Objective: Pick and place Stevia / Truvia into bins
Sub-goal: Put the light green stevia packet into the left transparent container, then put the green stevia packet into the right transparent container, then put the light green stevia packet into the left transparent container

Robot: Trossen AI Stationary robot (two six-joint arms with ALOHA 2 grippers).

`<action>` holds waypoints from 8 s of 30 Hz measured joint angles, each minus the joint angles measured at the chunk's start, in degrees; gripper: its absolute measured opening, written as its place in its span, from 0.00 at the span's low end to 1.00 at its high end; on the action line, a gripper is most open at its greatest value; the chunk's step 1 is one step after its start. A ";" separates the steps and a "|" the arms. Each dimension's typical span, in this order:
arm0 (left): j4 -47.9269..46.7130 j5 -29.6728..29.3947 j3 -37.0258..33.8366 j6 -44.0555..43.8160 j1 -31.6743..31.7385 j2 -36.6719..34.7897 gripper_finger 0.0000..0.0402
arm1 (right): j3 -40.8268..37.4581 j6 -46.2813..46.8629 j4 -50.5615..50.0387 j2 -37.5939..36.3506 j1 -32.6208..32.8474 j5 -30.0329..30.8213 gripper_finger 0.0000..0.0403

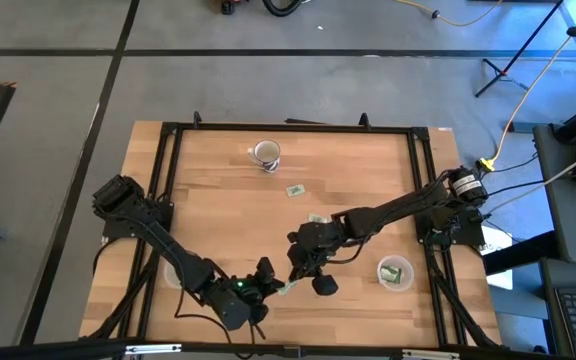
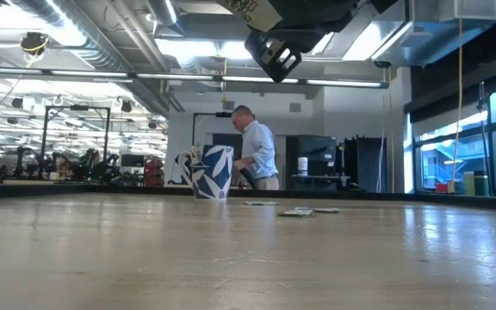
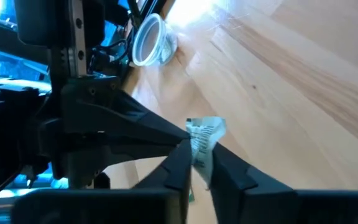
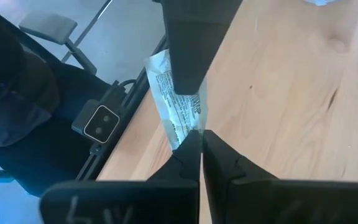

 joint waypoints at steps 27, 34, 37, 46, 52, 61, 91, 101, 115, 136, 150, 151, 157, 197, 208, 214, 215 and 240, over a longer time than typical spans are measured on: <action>-24.05 -0.85 0.00 -40.20 -0.56 -9.86 0.01 | -0.01 -5.78 -23.77 -3.03 -2.61 24.01 0.49; -42.75 15.63 0.00 -77.33 -0.68 -20.60 0.01 | -1.35 -6.07 -24.11 -2.62 -4.27 24.63 0.50; -47.06 25.01 0.00 -88.08 -0.82 -23.79 0.01 | -1.92 -6.59 -22.37 -2.62 -4.91 27.85 0.50; -56.62 44.59 0.00 -110.83 -2.08 -26.29 0.01 | -8.50 -12.16 -12.54 -2.58 -5.16 27.99 0.50; -62.80 45.26 0.00 -119.50 -3.45 -26.04 0.01 | -12.65 -9.15 -7.67 -2.56 -5.20 28.11 0.50; -66.88 44.61 -2.35 -121.30 -3.69 -21.57 0.01 | -16.54 -8.73 -1.69 -2.56 -5.92 28.13 0.50; -65.96 44.48 -5.92 -122.26 -3.65 -20.11 0.16 | -19.37 -7.70 6.06 3.58 -6.73 26.52 0.25; -65.75 44.68 -5.84 -121.04 -3.65 -21.82 0.16 | -19.40 -7.70 5.40 3.35 -6.75 26.77 0.05; -62.89 15.73 1.16 -107.17 -3.38 -24.30 0.12 | -17.94 -6.15 -0.90 -1.40 -6.06 26.38 0.04; -32.57 15.73 -1.38 -61.96 13.40 -23.16 0.10 | -5.51 49.42 -50.40 -15.13 21.01 21.35 0.05; -13.10 38.92 -1.37 -44.00 25.03 -11.75 0.10 | -13.11 80.16 -61.66 -15.10 34.12 27.65 0.05; -12.40 40.23 -1.38 -43.88 25.57 -10.63 0.09 | -13.95 80.95 -61.08 -15.10 34.12 27.67 0.05; -9.67 44.66 -1.38 -42.78 28.18 -5.47 0.09 | -16.09 81.22 -59.70 -15.08 34.10 27.63 0.05; 12.43 48.50 -1.38 -24.17 39.26 9.53 0.08 | -13.99 78.87 -55.45 -20.92 34.07 41.59 0.31; 17.57 47.85 -1.40 -21.90 43.00 14.51 0.25 | -13.99 78.02 -55.49 -20.92 34.07 41.60 0.31; 17.52 47.86 -1.35 -22.43 43.63 15.62 0.27 | -13.99 77.90 -55.58 -20.92 34.07 41.62 0.31; 17.06 47.81 -1.42 -22.45 43.63 15.76 0.26 | -13.99 77.90 -55.61 -20.92 34.07 41.63 0.31; 17.43 44.53 -1.22 -23.96 43.60 19.06 0.01 | -14.08 77.85 -55.58 -20.92 34.07 41.64 0.31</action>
